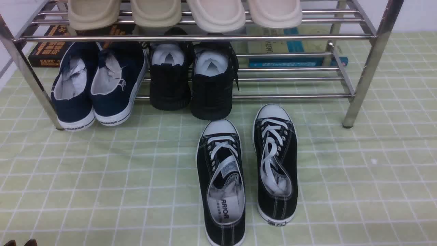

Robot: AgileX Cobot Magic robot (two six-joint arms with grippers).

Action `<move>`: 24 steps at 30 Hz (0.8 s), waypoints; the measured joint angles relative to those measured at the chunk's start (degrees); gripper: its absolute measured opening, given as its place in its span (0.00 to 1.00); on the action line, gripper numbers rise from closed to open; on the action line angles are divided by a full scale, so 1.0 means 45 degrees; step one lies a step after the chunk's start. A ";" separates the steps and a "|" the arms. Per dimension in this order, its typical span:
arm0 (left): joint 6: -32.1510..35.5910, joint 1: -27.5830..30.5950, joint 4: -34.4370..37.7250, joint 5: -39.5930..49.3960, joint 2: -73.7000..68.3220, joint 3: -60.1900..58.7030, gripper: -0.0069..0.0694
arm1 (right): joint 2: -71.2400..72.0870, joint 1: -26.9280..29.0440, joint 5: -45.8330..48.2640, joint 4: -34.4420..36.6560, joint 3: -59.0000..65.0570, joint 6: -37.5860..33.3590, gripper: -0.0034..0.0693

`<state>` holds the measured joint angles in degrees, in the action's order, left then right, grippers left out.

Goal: Take the shoes off the shelf with your hand from the green coffee tablecloth.
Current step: 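Grasp the leftmost shoe on the bottom shelf of the shoe rack with the left gripper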

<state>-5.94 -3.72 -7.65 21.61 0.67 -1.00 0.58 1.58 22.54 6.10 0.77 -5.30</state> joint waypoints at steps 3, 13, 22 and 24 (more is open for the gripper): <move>0.0000 0.0000 0.0000 0.0000 0.0000 0.0000 0.41 | 0.0000 0.0000 0.0000 0.0000 0.0000 0.0000 0.37; 0.0000 0.0000 -0.0017 0.0000 0.0000 0.0000 0.41 | 0.0000 0.0000 0.0000 -0.0012 0.0000 0.0000 0.37; 0.0000 0.0000 -0.0054 0.0000 0.0000 0.0000 0.41 | 0.0000 0.0000 0.0000 0.0000 0.0000 0.0000 0.37; 0.0000 0.0000 -0.0153 0.0000 0.0000 0.0000 0.41 | 0.0000 0.0000 0.0000 0.0000 0.0000 0.0000 0.37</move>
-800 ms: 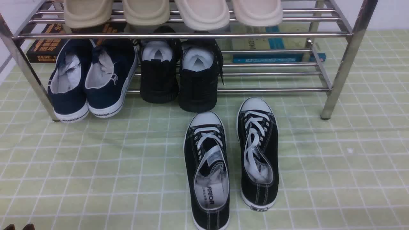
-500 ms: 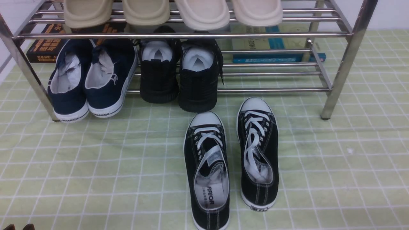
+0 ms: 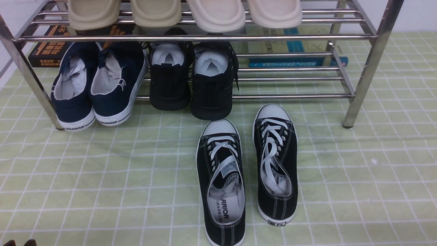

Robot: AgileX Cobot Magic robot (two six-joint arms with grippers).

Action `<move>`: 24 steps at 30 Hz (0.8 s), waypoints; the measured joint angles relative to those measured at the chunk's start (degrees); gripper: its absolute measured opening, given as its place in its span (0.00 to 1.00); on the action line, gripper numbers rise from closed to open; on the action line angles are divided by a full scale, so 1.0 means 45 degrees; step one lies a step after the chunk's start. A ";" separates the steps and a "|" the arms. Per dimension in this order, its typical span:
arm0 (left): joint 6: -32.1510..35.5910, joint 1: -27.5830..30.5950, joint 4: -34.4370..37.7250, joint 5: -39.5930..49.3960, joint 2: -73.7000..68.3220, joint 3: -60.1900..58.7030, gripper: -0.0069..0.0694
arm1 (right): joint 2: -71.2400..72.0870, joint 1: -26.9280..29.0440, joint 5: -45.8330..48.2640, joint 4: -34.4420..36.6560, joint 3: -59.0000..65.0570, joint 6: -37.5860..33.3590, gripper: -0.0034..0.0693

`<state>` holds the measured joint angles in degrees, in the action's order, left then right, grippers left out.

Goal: Take the shoes off the shelf with your hand from the green coffee tablecloth.
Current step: 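Grasp the leftmost shoe on the bottom shelf of the shoe rack with the left gripper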

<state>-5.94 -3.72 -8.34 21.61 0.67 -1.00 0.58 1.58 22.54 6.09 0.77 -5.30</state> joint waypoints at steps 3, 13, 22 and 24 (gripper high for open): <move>0.0000 0.0000 -0.0288 0.0000 0.0000 0.0000 0.41 | 0.0000 0.0000 0.0000 0.0000 0.0000 0.0000 0.37; -0.1116 0.0000 -0.0291 -0.0093 0.0000 -0.0027 0.41 | 0.0000 0.0000 0.0000 0.0000 0.0000 0.0000 0.37; -0.7318 0.0000 0.6218 -0.0138 0.0000 -0.0066 0.41 | 0.0000 0.0000 0.0000 0.0000 0.0000 0.0000 0.37; -0.8260 0.0000 0.6913 -0.0120 0.0000 -0.0080 0.41 | 0.0000 0.0000 0.0000 0.0000 0.0000 0.0000 0.37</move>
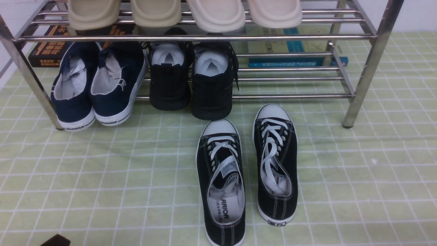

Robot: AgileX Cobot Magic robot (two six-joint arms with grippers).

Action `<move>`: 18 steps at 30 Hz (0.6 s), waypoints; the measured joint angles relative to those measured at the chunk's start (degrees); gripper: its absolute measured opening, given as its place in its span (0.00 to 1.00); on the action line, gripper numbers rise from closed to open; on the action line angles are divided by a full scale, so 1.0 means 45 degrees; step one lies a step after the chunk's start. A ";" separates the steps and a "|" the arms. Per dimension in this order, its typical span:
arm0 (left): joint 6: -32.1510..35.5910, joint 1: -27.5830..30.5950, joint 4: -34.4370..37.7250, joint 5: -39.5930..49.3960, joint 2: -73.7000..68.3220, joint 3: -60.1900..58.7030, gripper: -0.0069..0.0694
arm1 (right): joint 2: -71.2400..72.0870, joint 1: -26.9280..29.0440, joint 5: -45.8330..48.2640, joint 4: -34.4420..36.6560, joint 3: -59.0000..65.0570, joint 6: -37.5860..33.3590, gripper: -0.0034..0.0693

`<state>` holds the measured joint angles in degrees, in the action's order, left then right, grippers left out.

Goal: Take the shoes off the shelf with your hand from the green coffee tablecloth.
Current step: 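Grasp the leftmost shoe on the bottom shelf of the shoe rack with the left gripper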

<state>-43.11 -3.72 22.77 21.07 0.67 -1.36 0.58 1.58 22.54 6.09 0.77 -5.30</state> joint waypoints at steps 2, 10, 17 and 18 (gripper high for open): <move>-0.0272 0.0000 0.0030 -0.0025 0.0000 0.0000 0.41 | 0.0000 0.0000 0.0000 0.0000 0.0000 0.0000 0.37; 0.1019 0.0000 0.0028 -0.1275 0.0000 0.1033 0.34 | 0.0000 0.0000 0.0000 0.0000 0.0000 0.0000 0.37; 0.3276 0.0000 -0.1571 -0.0911 -0.3497 0.5135 0.10 | 0.0000 0.0000 0.0000 0.0000 0.0000 0.0000 0.37; 0.3377 0.0000 -0.1954 -0.0500 -0.4462 0.5634 0.09 | 0.0000 0.0000 0.0000 0.0000 0.0000 0.0000 0.37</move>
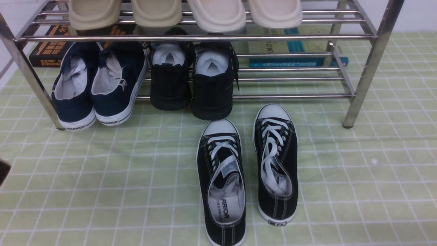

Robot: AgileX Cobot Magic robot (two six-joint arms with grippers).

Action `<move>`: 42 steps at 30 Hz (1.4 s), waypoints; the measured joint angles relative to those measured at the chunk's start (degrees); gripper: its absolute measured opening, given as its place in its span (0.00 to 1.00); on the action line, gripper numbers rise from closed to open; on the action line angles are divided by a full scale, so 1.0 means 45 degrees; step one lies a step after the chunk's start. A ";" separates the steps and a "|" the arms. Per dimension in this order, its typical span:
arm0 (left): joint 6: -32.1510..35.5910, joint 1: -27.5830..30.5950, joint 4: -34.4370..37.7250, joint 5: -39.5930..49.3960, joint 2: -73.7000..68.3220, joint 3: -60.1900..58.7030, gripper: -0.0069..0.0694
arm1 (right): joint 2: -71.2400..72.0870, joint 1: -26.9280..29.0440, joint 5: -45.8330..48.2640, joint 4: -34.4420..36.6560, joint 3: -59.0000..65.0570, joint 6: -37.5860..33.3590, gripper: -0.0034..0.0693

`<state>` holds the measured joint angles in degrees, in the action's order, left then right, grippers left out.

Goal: Take the shoes off the shelf with your hand from the green coffee tablecloth.
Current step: 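Grasp the leftmost shoe on the bottom shelf of the shoe rack with the left gripper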

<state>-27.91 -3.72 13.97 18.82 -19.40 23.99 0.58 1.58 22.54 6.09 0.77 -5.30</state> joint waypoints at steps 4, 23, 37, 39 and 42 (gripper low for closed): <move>0.0125 0.0000 -0.1281 0.1961 -0.3663 0.1692 0.09 | 0.0000 0.0000 0.0000 0.0000 0.0000 0.0000 0.37; -0.0158 0.0000 -0.6104 0.8512 -1.7484 1.3458 0.52 | 0.0000 0.0000 0.0000 0.0000 0.0000 0.0000 0.37; -0.1500 0.0000 -0.8601 0.7269 -1.7777 1.4075 0.52 | 0.0000 0.0000 0.0000 0.0012 0.0000 0.0000 0.37; -0.1525 0.0000 -0.8657 0.6752 -1.7996 1.4075 0.52 | 0.0000 0.0000 0.0000 0.0012 0.0000 0.0000 0.37; -0.1564 0.0000 -0.8657 0.6576 -1.8379 1.4075 0.53 | 0.0000 0.0000 0.0000 0.0000 0.0000 0.0000 0.37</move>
<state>-34.95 -3.72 -24.98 48.41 -102.11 87.33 0.58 1.58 22.54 6.10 0.77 -5.30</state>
